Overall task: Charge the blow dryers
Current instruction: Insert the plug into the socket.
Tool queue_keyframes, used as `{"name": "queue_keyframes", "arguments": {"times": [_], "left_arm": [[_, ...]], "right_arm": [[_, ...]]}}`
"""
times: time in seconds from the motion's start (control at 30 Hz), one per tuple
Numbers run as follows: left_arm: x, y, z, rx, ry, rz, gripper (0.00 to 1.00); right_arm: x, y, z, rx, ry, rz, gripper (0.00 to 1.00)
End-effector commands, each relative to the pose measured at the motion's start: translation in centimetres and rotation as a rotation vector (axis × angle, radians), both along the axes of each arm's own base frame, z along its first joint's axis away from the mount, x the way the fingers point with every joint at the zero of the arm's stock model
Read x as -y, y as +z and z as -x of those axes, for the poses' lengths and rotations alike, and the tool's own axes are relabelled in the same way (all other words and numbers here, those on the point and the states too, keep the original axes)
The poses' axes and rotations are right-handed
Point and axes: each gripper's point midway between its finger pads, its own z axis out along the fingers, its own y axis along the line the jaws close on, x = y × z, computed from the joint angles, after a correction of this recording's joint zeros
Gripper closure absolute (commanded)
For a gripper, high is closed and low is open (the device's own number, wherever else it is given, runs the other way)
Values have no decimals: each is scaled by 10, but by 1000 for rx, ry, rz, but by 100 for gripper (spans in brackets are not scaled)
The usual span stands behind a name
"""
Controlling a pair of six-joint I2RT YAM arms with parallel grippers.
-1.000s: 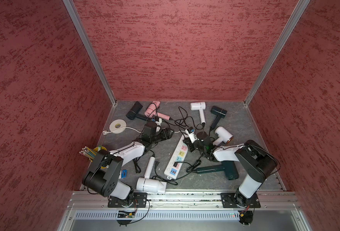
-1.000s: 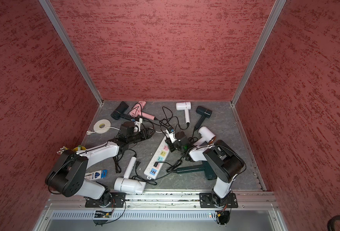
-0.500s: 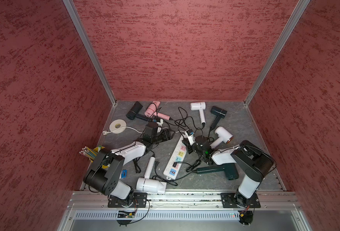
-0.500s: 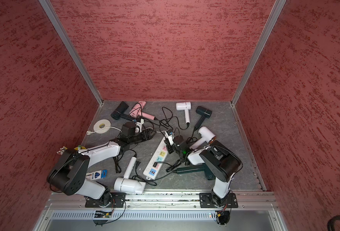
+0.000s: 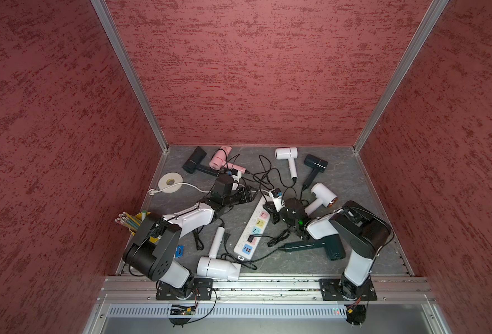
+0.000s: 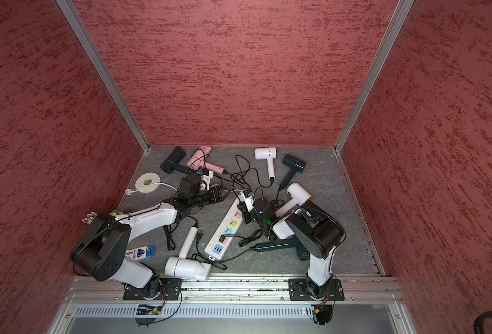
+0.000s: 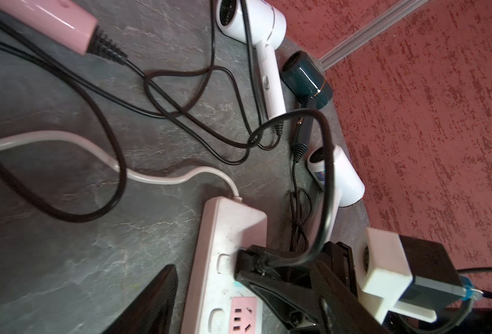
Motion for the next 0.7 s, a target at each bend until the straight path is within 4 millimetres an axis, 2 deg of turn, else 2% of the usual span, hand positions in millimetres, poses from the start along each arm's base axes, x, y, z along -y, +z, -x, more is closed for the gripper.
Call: {"name": "queue_keyframes", "arguments": {"times": [0.0,0.13,0.27,0.43,0.53,0.67], "left_arm": [[15,-1,5,10,-64,-25,26],[13,0,4,15,-54,-28,26],[3,5,2,28,-23,-24,26],[-7,7,-1,32,11,-10,26],[-12,8,-1,36,30,-9,26],[-18,13,-1,48,49,-7,26]], "right_arm": [[49,-110,72,-420,7,284,100],[40,-106,61,-436,6,299,100],[41,-119,61,-501,-1,356,100],[47,-121,62,-519,-28,378,100],[45,-111,56,-508,-46,375,100],[36,-85,38,-466,-78,340,100]]}}
